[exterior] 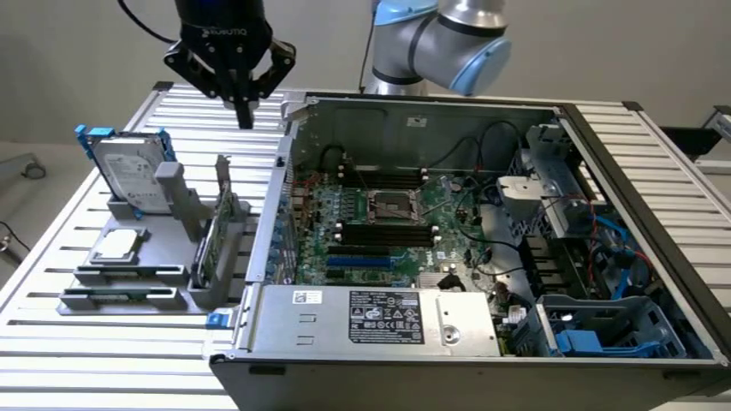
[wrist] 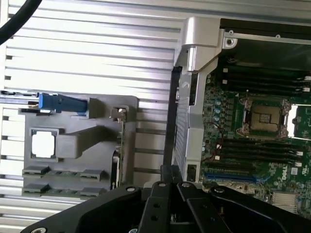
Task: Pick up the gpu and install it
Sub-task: 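Reach for the gpu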
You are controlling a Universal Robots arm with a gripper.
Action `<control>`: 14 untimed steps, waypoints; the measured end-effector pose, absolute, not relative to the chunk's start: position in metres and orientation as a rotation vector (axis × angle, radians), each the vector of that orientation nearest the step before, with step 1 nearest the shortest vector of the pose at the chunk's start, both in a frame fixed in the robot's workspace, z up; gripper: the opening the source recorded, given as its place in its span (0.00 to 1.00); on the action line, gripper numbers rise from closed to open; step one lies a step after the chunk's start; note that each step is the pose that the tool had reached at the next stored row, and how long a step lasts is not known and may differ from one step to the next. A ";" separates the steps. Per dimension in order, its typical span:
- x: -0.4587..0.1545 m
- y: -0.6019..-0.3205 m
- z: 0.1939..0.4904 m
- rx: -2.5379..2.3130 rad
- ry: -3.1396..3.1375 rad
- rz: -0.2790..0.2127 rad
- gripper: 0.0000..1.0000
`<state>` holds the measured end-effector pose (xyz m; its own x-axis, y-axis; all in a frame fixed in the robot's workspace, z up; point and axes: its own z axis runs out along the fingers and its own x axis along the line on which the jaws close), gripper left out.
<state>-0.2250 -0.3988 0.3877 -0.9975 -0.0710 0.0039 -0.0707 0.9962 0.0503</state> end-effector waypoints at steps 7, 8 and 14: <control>-0.257 -0.399 0.381 0.111 -3.124 -0.075 0.11; -0.261 -0.399 0.379 0.110 -3.123 -0.075 0.11; -0.285 -0.400 0.374 0.110 -3.117 -0.062 0.11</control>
<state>-0.2846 -0.4005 0.3742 -0.9973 -0.0707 0.0208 -0.0699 0.9967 0.0408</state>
